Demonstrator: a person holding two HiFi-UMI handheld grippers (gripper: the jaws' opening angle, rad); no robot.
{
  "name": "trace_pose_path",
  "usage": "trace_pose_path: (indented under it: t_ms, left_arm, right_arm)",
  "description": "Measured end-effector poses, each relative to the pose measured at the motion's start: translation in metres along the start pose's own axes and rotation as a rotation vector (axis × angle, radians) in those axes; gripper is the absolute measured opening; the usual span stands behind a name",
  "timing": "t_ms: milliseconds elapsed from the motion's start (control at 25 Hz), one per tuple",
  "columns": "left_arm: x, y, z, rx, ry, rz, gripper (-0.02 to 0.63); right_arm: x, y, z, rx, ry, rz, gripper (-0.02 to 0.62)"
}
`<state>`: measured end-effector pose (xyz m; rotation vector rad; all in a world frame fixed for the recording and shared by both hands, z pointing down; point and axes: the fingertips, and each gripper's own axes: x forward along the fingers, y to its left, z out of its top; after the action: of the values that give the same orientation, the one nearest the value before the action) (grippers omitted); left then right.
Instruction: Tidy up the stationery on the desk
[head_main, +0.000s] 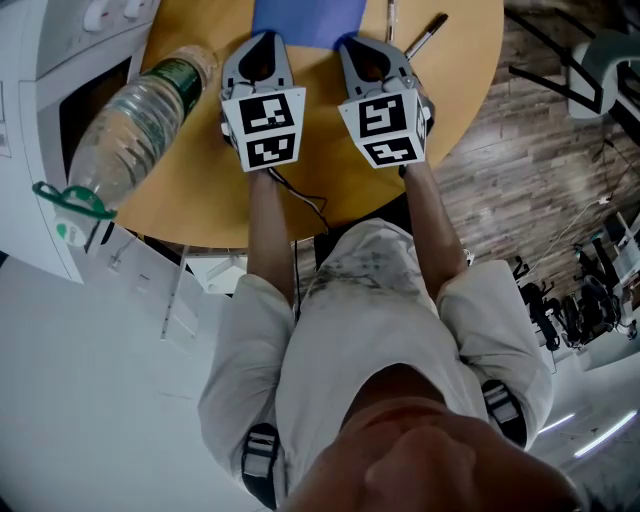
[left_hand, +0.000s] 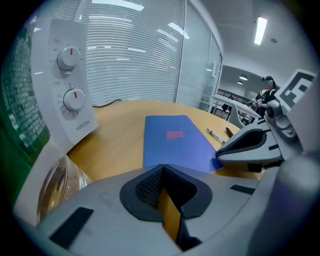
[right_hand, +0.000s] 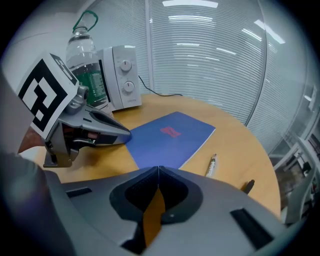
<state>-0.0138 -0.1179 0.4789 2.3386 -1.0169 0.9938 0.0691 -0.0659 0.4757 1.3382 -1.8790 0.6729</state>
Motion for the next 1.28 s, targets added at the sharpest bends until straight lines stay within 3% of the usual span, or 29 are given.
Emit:
trace_pose_path:
  t_ms: [480, 1280]
  left_arm:
    - [-0.02, -0.009, -0.024, -0.049, 0.023, -0.013, 0.008]
    - [-0.078, -0.057, -0.088, -0.177, 0.021, 0.054, 0.008]
  right_arm:
    - [-0.01, 0.015, -0.012, -0.053, 0.017, 0.028, 0.063]
    - [-0.05, 0.051, -0.06, -0.219, 0.025, 0.132, 0.063]
